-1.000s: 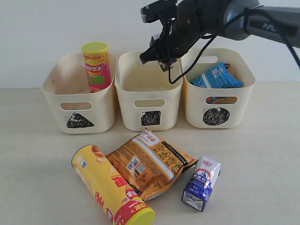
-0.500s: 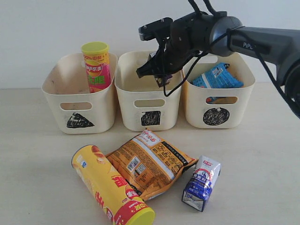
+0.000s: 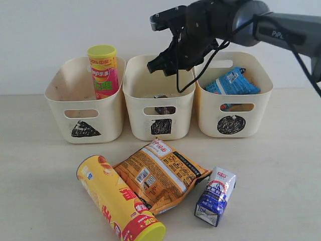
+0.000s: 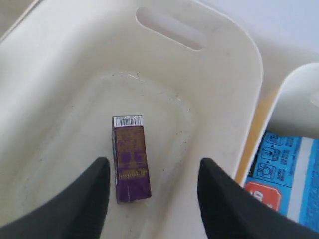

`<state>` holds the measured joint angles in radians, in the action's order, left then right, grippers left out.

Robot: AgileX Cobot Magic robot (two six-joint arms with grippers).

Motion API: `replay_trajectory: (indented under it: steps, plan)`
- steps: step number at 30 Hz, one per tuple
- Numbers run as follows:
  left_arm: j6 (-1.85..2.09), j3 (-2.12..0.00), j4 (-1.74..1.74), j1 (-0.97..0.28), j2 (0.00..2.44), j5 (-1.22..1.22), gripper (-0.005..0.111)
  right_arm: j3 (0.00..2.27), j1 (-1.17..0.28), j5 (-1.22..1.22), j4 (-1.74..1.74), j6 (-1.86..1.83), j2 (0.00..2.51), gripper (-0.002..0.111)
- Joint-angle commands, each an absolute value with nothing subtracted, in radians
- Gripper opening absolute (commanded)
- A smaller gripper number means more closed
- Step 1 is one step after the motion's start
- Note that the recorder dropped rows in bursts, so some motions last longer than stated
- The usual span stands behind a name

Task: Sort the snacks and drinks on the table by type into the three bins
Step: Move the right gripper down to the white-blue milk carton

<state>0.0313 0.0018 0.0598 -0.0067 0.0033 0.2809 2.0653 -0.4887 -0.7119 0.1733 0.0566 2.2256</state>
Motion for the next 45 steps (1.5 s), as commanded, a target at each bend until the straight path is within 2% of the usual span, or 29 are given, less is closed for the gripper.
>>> replay_trajectory:
  steps: [1, 2, 3, 6, 16, 25, 33, 35, 37, 41, 42, 44, 45]
  plan:
    - [0.033, 0.000, 0.063, -0.009, 0.000, 0.271, 0.004, 2.075, -0.489, -0.911, 0.186, -0.017, 2.149, 0.024]
    - [0.033, 0.000, 0.063, -0.009, 0.000, 0.271, 0.004, 2.075, -0.489, -0.957, 0.188, -0.021, 2.139, 0.015]
    - [0.033, 0.000, 0.063, -0.009, 0.000, 0.271, 0.004, 2.075, -0.489, -1.045, 0.188, -0.036, 2.118, -0.001]
    - [0.033, 0.000, 0.063, -0.009, 0.000, 0.271, 0.004, 2.036, -0.489, -1.133, 0.184, -0.037, 2.056, 0.000]
    - [0.033, 0.000, 0.063, -0.009, 0.000, 0.271, 0.004, 1.423, -0.489, -0.985, 0.139, 0.021, 1.601, 0.000]
    - [0.033, 0.000, 0.063, -0.009, 0.000, 0.271, 0.004, 1.255, -0.489, -1.149, -0.040, -0.144, 1.511, 0.000]
    - [0.033, 0.000, 0.063, -0.009, 0.000, 0.271, 0.004, 1.137, -0.489, -1.076, -0.170, -0.178, 1.511, 0.002]
    - [0.033, 0.000, 0.063, -0.009, 0.000, 0.271, 0.004, 1.103, -0.489, -1.039, -0.189, -0.174, 1.511, 0.012]
    - [0.033, 0.000, 0.063, -0.009, 0.000, 0.271, 0.004, 1.080, -0.489, -1.026, -0.199, -0.171, 1.511, 0.028]
    - [0.033, 0.000, 0.063, -0.009, 0.000, 0.271, 0.004, 1.048, -0.489, -0.968, -0.204, -0.143, 1.511, 0.077]
    - [0.033, 0.000, 0.063, -0.009, 0.000, 0.271, 0.004, 1.042, -0.489, -0.938, -0.204, -0.118, 1.511, 0.085]
    - [0.033, 0.000, 0.063, -0.009, 0.000, 0.271, 0.004, 1.033, -0.489, -0.879, -0.204, -0.054, 1.511, 0.085]
    - [0.033, 0.000, 0.063, -0.009, 0.000, 0.271, 0.004, 1.028, -0.489, -0.849, -0.204, -0.014, 1.516, 0.082]
